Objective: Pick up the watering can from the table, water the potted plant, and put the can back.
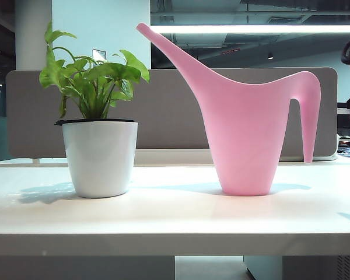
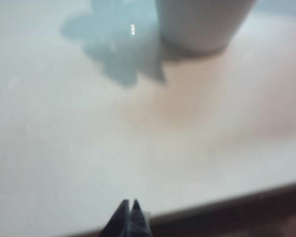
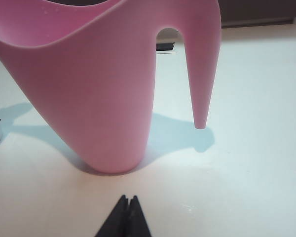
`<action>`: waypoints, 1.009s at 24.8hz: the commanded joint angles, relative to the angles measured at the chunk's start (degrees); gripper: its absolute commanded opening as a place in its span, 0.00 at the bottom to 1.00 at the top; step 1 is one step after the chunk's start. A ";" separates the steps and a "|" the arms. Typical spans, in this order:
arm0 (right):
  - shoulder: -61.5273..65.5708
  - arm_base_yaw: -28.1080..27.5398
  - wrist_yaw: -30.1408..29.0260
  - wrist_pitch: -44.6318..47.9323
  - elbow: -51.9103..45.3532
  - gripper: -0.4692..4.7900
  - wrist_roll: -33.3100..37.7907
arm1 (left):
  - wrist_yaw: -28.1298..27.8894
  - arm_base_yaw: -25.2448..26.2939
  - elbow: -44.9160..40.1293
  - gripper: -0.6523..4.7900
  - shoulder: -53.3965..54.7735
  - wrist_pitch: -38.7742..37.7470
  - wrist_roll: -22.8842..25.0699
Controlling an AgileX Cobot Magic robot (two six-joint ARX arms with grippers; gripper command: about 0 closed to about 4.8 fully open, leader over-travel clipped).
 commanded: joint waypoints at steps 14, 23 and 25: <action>-0.39 0.11 0.09 -2.25 -4.31 0.08 -3.15 | 0.31 10.91 -3.61 0.11 -11.65 9.25 -0.35; -8.72 0.11 0.79 -9.64 -4.90 0.08 -3.08 | 0.28 10.91 -3.61 0.11 -11.65 9.09 -0.35; -11.39 0.11 1.01 -11.45 -4.92 0.08 -3.08 | 0.28 10.91 -3.61 0.11 -11.65 8.96 -0.35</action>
